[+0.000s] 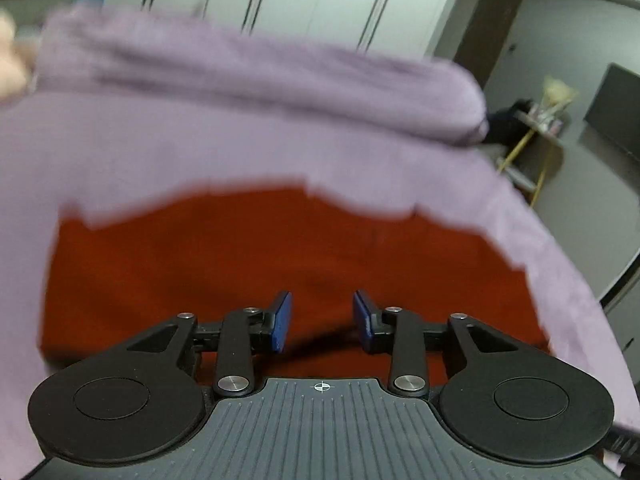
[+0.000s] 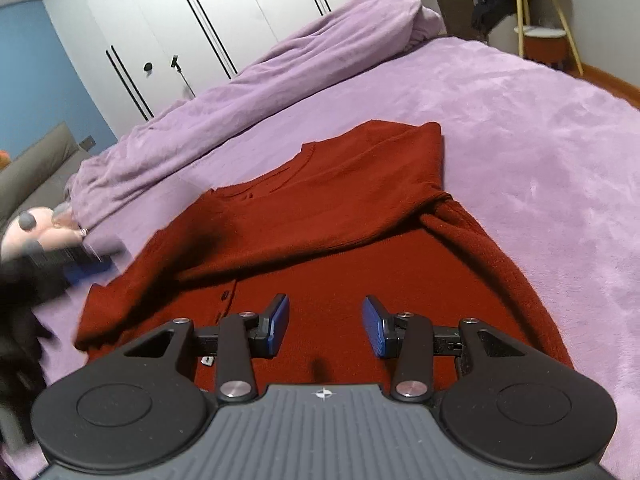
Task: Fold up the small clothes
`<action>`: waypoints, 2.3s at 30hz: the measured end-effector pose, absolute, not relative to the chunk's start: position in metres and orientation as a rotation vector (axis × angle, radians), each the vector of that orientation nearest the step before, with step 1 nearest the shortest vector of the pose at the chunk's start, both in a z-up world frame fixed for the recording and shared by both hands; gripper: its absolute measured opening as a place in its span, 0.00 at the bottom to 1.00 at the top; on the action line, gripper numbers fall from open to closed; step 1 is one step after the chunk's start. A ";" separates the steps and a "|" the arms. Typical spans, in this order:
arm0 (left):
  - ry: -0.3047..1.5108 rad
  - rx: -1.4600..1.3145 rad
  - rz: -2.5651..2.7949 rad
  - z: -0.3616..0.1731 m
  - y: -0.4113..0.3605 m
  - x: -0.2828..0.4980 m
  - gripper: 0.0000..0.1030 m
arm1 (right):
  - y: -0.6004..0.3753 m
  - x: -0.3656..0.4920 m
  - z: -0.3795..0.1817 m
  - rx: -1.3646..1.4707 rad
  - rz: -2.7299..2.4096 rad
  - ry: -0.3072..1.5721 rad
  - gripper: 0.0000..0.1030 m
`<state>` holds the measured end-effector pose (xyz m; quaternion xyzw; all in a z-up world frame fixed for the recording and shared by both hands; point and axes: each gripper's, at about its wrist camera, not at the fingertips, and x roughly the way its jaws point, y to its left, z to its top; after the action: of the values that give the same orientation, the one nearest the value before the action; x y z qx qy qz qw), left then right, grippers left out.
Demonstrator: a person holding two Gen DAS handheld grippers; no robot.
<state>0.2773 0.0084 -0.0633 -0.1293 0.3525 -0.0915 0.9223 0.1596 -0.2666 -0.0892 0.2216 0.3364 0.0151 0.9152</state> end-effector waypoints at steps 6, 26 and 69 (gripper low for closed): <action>0.741 -0.255 -0.011 -0.088 0.037 0.260 0.48 | -0.270 0.203 -0.095 0.592 0.164 0.737 0.40; 0.792 -0.295 0.017 -0.104 0.085 0.256 0.55 | -0.213 0.336 -0.122 0.649 0.267 0.869 0.08; 0.775 -0.249 -0.032 -0.089 0.024 0.324 0.68 | -0.221 0.314 -0.097 0.261 0.174 0.600 0.14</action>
<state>0.3238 0.0241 -0.0894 -0.1213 0.3767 -0.0158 0.9182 0.3140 -0.2207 -0.0967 0.1282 0.2942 0.0854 0.9433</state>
